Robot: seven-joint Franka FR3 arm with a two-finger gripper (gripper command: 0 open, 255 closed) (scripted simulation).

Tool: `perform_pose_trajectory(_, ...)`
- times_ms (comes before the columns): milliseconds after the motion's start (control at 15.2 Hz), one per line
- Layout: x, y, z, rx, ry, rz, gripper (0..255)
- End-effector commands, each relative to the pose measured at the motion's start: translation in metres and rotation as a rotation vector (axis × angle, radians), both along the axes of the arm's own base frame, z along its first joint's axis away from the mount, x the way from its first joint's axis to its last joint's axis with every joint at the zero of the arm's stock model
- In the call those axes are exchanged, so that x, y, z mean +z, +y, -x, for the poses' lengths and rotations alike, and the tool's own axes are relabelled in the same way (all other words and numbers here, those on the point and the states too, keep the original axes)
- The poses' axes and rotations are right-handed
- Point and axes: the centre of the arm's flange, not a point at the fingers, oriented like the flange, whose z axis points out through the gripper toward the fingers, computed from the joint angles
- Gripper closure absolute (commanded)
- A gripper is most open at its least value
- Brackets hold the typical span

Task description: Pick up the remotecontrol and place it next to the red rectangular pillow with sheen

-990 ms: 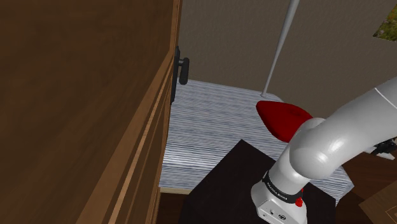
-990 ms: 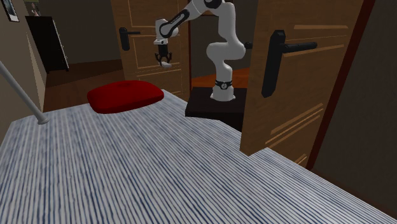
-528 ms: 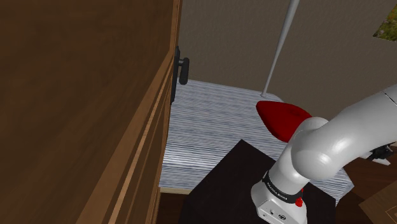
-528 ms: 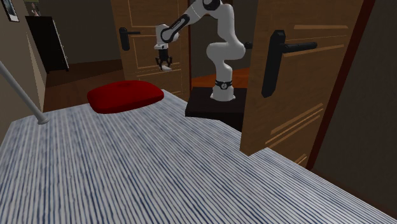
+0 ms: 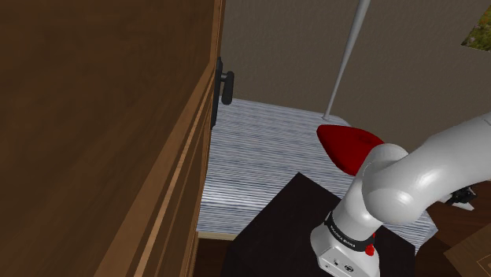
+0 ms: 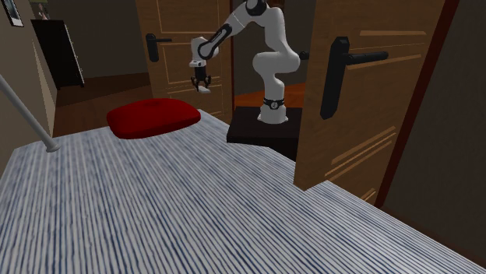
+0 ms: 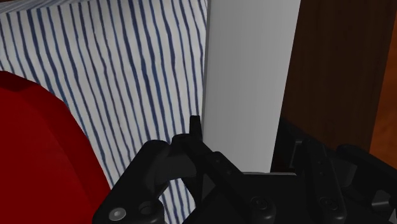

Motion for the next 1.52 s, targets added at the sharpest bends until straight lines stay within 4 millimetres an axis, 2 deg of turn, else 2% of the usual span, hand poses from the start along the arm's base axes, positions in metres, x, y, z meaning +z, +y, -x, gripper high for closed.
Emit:
perform_pose_trajectory(0, -0.011, 0.001, -0.001, 0.000, 0.000, 0.001, 255)
perform_pose_trajectory(1452, -0.129, 0.001, -0.001, 0.000, 0.000, 0.001, 255)
